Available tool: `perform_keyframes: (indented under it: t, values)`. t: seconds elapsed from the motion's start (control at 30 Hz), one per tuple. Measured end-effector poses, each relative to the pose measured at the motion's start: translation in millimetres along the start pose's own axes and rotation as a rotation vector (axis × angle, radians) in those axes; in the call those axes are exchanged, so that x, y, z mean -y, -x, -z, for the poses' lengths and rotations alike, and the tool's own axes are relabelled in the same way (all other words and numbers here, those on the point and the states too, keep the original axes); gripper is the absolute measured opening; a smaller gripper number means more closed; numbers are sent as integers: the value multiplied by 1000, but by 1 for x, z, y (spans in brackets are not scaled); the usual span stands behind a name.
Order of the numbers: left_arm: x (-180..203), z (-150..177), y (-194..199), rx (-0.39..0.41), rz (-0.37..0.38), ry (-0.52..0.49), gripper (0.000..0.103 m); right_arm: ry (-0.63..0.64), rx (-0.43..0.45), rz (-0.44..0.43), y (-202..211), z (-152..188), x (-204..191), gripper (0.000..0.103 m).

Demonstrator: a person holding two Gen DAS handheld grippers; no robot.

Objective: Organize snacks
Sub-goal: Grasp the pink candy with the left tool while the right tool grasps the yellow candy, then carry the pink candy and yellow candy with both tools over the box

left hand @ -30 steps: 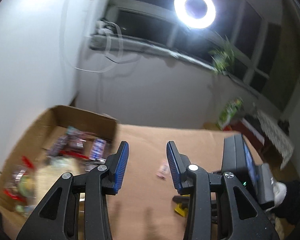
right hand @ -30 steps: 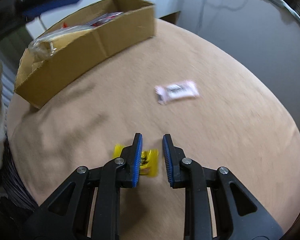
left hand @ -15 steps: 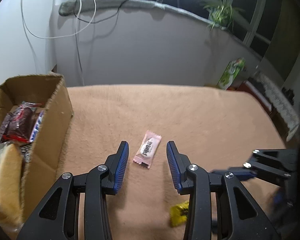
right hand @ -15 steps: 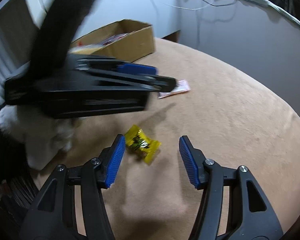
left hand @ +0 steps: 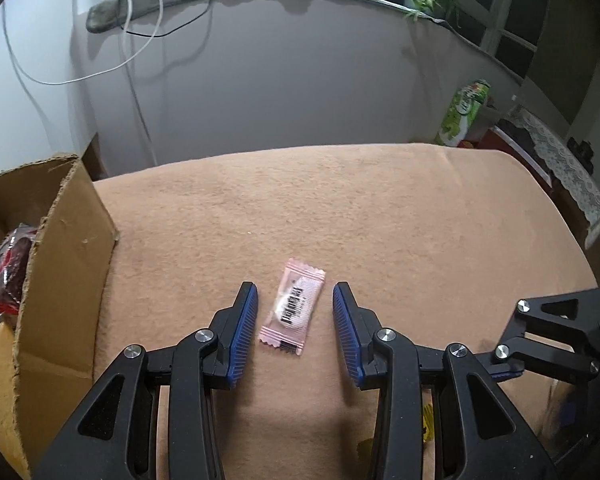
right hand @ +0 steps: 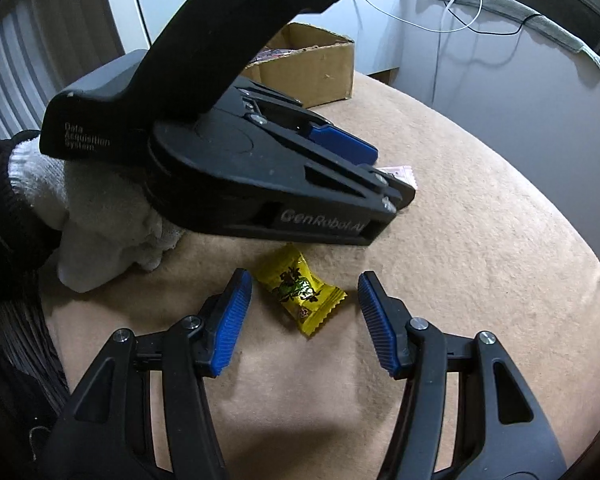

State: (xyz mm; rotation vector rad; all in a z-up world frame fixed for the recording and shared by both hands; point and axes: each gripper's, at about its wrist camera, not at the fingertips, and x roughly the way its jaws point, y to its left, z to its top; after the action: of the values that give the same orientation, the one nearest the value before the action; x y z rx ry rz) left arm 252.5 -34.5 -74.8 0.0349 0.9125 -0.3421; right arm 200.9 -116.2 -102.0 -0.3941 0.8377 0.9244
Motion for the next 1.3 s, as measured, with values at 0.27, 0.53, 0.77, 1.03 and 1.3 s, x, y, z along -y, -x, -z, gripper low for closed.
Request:
perform_keyframes:
  t: [0.27, 0.53, 0.77, 1.03, 1.3]
  values:
    - [10, 1, -4, 9, -48, -62, 18, 21, -5, 26, -3, 3, -12, 41]
    - [7, 6, 0, 8, -57, -37, 18, -10, -8, 39, 5, 8, -15, 15]
    - [8, 20, 15, 11, -70, 0, 18, -46, 3, 49, 20, 21, -19, 12]
    - [14, 34, 50, 67, -46, 53, 18, -96, 31, 55, 45, 32, -8, 12]
    - [15, 46, 103, 153, -21, 72, 18, -124, 93, 62, 82, 20, -8, 12]
